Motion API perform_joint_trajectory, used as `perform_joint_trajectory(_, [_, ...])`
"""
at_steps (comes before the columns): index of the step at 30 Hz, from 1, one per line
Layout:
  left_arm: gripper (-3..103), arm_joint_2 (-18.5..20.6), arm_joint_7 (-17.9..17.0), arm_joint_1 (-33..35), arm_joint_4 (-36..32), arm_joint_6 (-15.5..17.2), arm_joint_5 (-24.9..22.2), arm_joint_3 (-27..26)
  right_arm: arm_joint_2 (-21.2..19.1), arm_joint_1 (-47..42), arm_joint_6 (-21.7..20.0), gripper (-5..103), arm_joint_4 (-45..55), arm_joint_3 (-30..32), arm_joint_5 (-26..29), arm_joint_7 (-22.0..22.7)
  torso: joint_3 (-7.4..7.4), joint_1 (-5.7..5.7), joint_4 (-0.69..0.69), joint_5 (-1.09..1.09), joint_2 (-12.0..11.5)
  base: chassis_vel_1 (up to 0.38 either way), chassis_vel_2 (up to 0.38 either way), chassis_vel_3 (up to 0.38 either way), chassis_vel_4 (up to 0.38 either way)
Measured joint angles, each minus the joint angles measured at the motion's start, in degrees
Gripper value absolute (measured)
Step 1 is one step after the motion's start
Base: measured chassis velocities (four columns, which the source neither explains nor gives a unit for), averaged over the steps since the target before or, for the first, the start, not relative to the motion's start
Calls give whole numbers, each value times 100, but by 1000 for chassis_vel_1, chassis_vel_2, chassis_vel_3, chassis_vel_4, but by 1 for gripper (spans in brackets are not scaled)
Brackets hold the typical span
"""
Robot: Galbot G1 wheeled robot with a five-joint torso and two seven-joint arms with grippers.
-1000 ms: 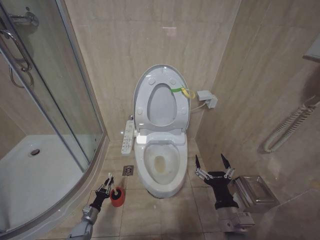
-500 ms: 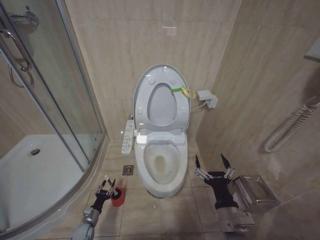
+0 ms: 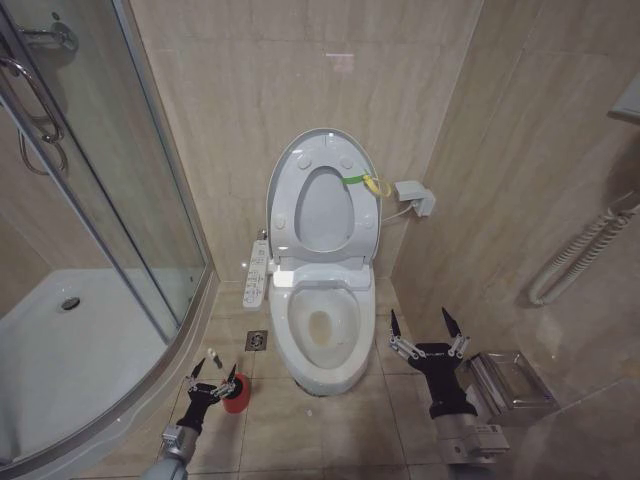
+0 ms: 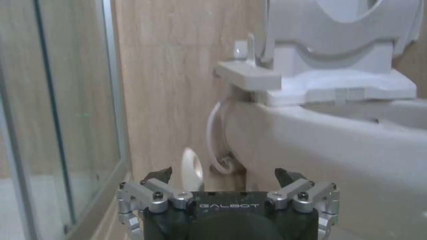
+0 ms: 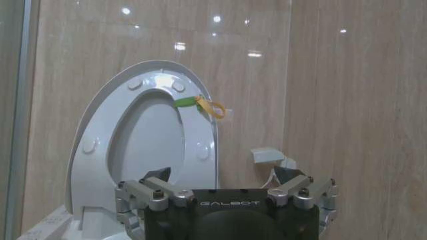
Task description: Open the toilet lid, clean the toilet bowl with a toilet brush, close the toilet lid, and flush.
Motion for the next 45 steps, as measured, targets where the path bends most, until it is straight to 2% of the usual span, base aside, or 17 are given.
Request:
perform_joint_trajectory(3, [99, 46, -73, 139, -338, 65, 11, -125, 0, 0, 0, 100, 0, 0, 0, 0, 0, 0, -1, -1, 0, 0, 0, 0, 0])
perform_joint_trajectory(6, [100, 133, -151, 453, -1081, 299, 13, -375, 0, 0, 0, 100, 0, 0, 0, 0, 0, 0, -1, 0, 0, 0, 0, 0, 0])
perform_joint_trajectory(7, [100, 133, -151, 453, -1081, 299, 13, -375, 0, 0, 0, 100, 0, 0, 0, 0, 0, 0, -1, 0, 0, 0, 0, 0, 0])
perform_joint_trajectory(11, [100, 234, -212, 872, -1900, 559, 11, -667, 0, 0, 0, 100, 0, 0, 0, 0, 0, 0, 1, 0, 0, 0, 0, 0, 0])
perform_joint_trajectory(12, [100, 234, -212, 872, -1900, 559, 11, -667, 0, 0, 0, 100, 0, 0, 0, 0, 0, 0, 1, 0, 0, 0, 0, 0, 0])
perform_joint_trajectory(16, [100, 314, -243, 1204, -2659, 630, 32, -1074, 0, 0, 0, 100, 0, 0, 0, 0, 0, 0, 0, 1, 0, 0, 0, 0, 0])
perform_joint_trajectory(22, [100, 348, -363, 1382, -3078, 757, -36, -1392, 0, 0, 0, 100, 0, 0, 0, 0, 0, 0, 0, 0, 0, 0, 0, 0, 0])
perform_joint_trajectory(26, [100, 341, -520, 1554, -3697, 1125, -365, -1632, 0, 0, 0, 100, 0, 0, 0, 0, 0, 0, 0, 0, 0, 0, 0, 0, 0])
perform_joint_trajectory(27, [100, 341, -520, 1554, -3697, 1125, -365, -1632, 0, 0, 0, 100, 0, 0, 0, 0, 0, 0, 0, 0, 0, 0, 0, 0, 0])
perform_joint_trajectory(30, [100, 287, -659, 1754, -4408, 1539, -512, -1761, -1, 0, 0, 100, 0, 0, 0, 0, 0, 0, 0, 1, 0, 0, 0, 0, 0])
perform_joint_trajectory(31, [100, 287, -659, 1754, -4408, 1539, -512, -1761, -1, 0, 0, 100, 0, 0, 0, 0, 0, 0, 0, 1, 0, 0, 0, 0, 0])
perform_joint_trajectory(33, [100, 203, -756, 1855, -4892, 1845, -513, -1820, 0, 0, 0, 100, 0, 0, 0, 0, 0, 0, 1, 1, 0, 0, 0, 0, 0])
perform_joint_trajectory(35, [100, 174, -779, 1865, -5001, 1925, -509, -1828, 0, 0, 0, 100, 0, 0, 0, 1, 0, 0, 1, 2, 0, 0, 0, 0, 0])
perform_joint_trajectory(38, [100, -28, -930, 1826, -5398, 2268, -414, -1784, 0, 0, 0, 100, 0, 0, 0, 0, 0, 0, -1, 1, 0, 0, 0, 0, 0])
perform_joint_trajectory(45, [100, -397, -1047, 2022, -5711, 2366, -315, -1717, 0, 0, 0, 100, 0, 0, 0, 0, 0, 0, 1, 1, 0, 0, 0, 0, 0])
